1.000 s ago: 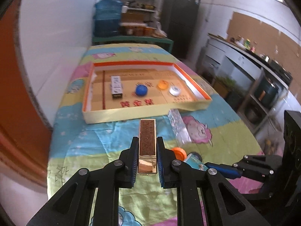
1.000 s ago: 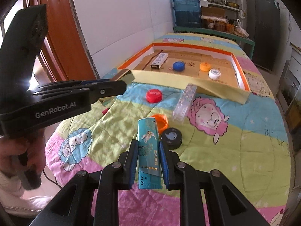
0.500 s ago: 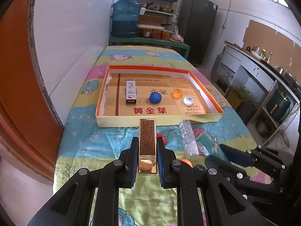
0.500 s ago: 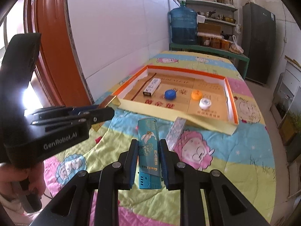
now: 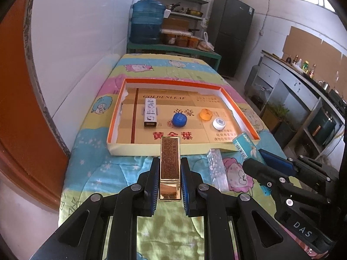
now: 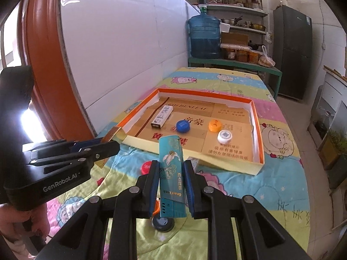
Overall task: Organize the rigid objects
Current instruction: 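Carry the gold-brown box and teal tube box into the box lid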
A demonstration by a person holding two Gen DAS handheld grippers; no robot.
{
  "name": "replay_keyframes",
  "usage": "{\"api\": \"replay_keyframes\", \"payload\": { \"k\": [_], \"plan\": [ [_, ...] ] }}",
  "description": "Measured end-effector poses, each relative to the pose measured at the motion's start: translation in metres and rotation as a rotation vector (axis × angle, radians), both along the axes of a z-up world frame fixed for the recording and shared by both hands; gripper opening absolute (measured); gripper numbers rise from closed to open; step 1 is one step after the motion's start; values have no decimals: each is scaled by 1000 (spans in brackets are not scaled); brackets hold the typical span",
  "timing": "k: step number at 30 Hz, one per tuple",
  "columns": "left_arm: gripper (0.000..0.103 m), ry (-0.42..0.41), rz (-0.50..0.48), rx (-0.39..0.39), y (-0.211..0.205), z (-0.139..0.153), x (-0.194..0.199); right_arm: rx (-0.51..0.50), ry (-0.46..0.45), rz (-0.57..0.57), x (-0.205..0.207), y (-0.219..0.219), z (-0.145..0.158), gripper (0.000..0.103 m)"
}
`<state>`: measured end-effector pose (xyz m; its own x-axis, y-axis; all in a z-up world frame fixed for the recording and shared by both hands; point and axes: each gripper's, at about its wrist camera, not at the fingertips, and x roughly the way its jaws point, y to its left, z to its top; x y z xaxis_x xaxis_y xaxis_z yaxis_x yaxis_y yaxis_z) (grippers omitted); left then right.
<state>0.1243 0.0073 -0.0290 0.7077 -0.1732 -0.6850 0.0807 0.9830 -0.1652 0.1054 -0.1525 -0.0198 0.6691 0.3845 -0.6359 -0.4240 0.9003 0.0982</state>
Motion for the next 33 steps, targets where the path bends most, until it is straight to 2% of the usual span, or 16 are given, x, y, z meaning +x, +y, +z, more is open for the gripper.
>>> {"api": "replay_keyframes", "payload": {
  "k": [14,20,33],
  "plan": [
    [18,-7,17,-16,5,-2,36,20,1,-18,34,-5,-1,23],
    [18,-13,11,-22,8,-4,41,24,8,-15,41,-6,-4,23],
    [18,-73,58,-13,16,7,69,54,6,-16,69,-9,-2,23]
  ]
}}
